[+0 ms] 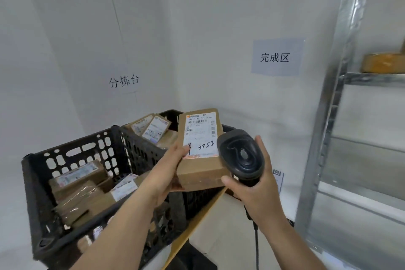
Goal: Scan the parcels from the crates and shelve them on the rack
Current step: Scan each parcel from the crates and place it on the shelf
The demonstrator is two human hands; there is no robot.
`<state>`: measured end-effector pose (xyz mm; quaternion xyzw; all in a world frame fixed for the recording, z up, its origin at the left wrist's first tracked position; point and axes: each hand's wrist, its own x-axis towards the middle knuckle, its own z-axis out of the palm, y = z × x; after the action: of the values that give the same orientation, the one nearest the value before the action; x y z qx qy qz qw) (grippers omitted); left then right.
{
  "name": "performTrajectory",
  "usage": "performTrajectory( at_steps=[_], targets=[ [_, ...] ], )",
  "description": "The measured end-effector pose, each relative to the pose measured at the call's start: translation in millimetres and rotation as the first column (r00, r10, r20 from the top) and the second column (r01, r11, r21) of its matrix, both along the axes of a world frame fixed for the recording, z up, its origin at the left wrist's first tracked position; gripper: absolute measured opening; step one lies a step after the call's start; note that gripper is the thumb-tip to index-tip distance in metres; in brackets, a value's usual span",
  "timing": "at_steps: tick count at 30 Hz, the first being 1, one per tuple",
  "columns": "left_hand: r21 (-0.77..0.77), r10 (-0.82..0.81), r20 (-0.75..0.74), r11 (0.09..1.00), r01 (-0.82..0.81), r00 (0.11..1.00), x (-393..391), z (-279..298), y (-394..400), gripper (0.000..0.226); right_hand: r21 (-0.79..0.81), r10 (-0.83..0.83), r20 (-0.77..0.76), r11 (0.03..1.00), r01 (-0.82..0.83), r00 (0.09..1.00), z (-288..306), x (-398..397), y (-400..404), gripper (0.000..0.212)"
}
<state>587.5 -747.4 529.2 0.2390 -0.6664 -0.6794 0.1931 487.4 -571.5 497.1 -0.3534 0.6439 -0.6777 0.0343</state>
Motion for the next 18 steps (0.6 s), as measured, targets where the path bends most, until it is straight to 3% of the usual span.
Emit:
performTrajectory(
  at_steps=[4, 8, 11, 15, 18],
  targets=[
    [-0.067, -0.111, -0.026, 0.992, 0.109, 0.993, -28.3, -8.5, 29.3, 0.052, -0.016, -0.193, 0.004, 0.981, 0.193, 0.981, -5.5, -5.6, 28.8, 0.107],
    [-0.238, -0.420, -0.027, 0.884, 0.402, 0.907, -47.4, -20.7, 71.3, 0.090, -0.064, -0.379, 0.019, 0.923, 0.380, 0.925, -5.9, -14.4, 75.6, 0.103],
    [-0.339, -0.564, -0.035, 0.783, 0.521, 0.825, -58.7, -26.3, 112.9, 0.087, -0.074, -0.463, -0.013, 0.885, 0.461, 0.886, -4.9, -15.4, 118.7, 0.102],
    [-0.464, -0.609, -0.082, 0.724, 0.511, 0.789, -74.0, -20.4, 164.1, 0.075, -0.092, -0.548, -0.008, 0.833, 0.545, 0.836, -5.1, -14.7, 178.7, 0.103],
    [-0.515, -0.648, -0.105, 0.685, 0.516, 0.755, -79.6, -12.9, 212.4, 0.077, -0.092, -0.594, -0.003, 0.801, 0.591, 0.804, -3.1, -7.2, 228.2, 0.105]
  ],
)
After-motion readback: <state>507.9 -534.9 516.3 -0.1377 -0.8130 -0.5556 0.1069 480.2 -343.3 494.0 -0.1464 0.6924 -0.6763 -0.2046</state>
